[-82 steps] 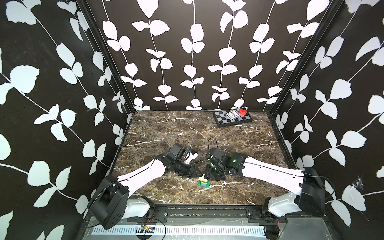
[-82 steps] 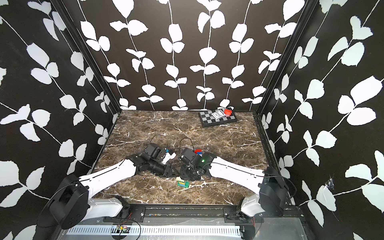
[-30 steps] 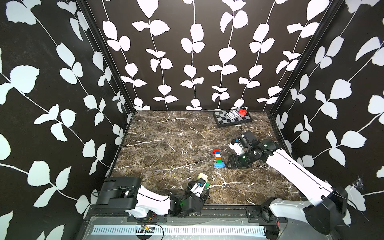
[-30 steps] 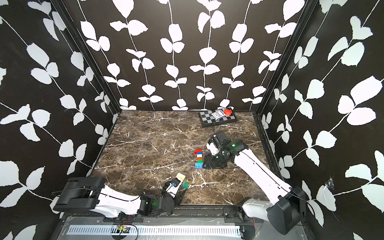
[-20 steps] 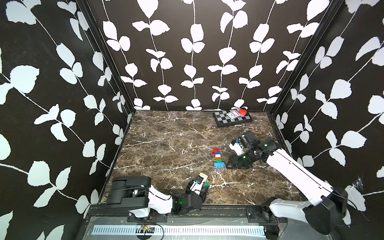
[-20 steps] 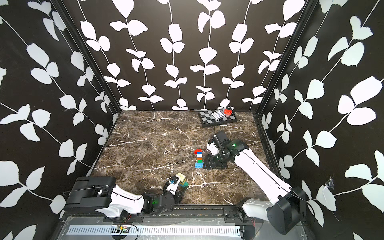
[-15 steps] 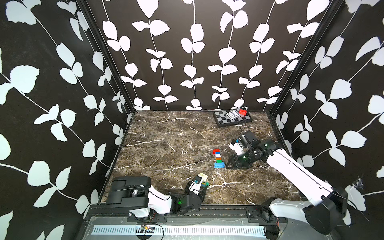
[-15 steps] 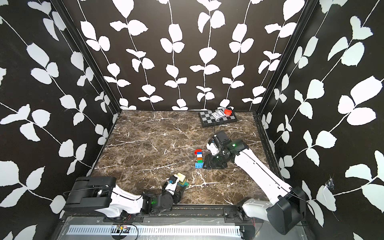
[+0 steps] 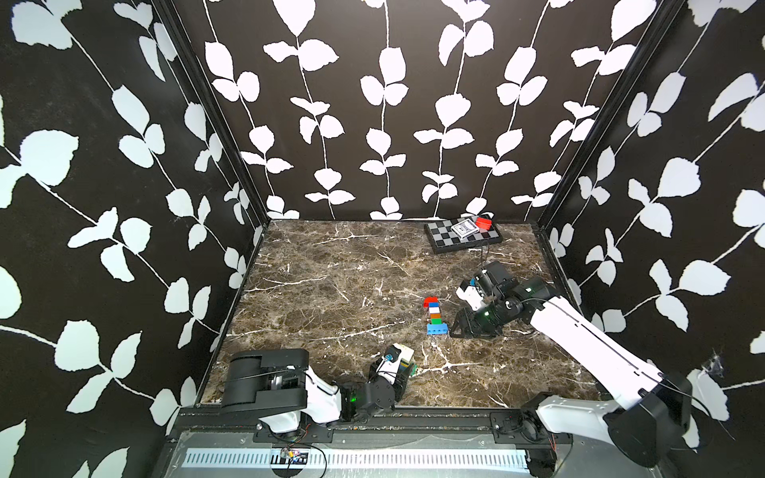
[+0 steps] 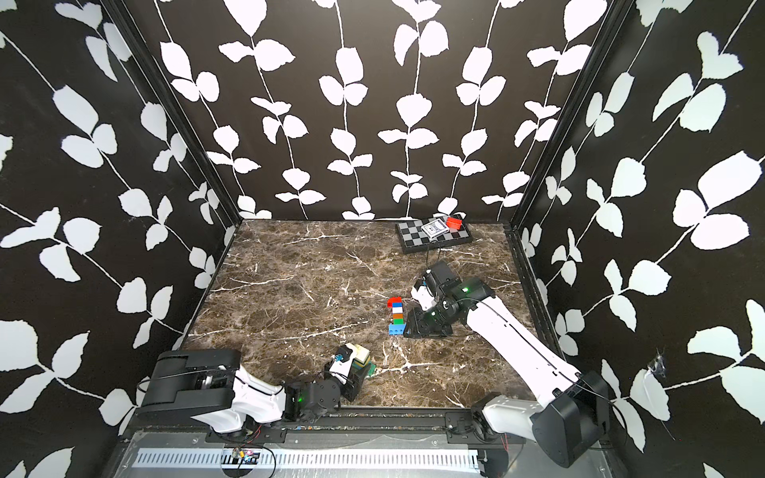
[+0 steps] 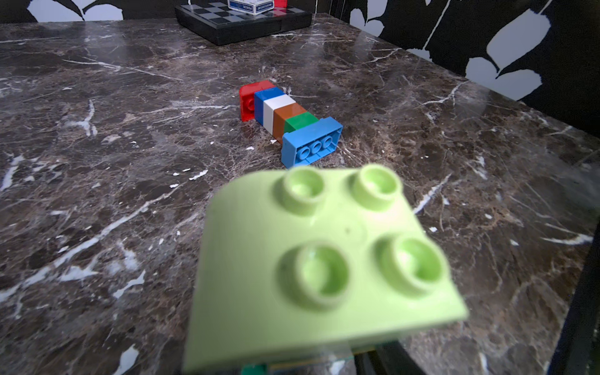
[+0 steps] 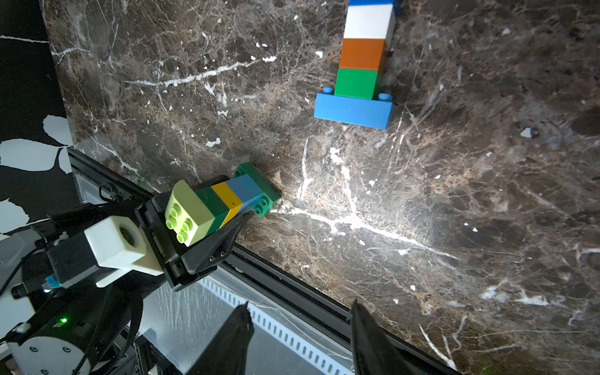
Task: Assemble the number 1 with lego
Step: Adjust the lego brick at the center of the board.
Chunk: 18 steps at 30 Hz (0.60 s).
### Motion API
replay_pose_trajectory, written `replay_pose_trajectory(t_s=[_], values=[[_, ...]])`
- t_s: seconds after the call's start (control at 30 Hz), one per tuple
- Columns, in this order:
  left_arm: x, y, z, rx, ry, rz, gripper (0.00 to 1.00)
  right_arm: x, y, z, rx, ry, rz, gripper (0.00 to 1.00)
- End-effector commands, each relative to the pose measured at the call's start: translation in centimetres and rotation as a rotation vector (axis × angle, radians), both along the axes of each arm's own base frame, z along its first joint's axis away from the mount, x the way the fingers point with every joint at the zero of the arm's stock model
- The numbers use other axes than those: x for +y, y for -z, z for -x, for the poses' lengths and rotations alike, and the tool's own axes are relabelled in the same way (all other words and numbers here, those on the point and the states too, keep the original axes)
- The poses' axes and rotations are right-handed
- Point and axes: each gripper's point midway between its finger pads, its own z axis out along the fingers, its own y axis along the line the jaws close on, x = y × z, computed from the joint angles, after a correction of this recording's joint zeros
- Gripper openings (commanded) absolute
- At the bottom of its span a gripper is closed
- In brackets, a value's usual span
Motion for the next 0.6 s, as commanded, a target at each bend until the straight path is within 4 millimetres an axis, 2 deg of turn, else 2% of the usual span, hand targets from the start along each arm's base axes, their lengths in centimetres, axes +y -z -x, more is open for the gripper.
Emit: replay_pose_trajectory(t_s=[0.0,0.27,0.57], values=[[0.10,-0.41,-0.07,-0.026,0.012,0.006,0.49,-0.06,0.50,0.32,0.023,0.011,-0.004,0.50],[-0.33,-0.59,-0.16,-0.048,0.024,0.010,0.46,0.02,0.50,0.37,0.029,0.014,-0.009,0.49],[-0.50,-1.36,-0.29,-0.072,0.023,0.010,0.34,-0.06,0.39,0.41,0.028,0.013,-0.005,0.49]])
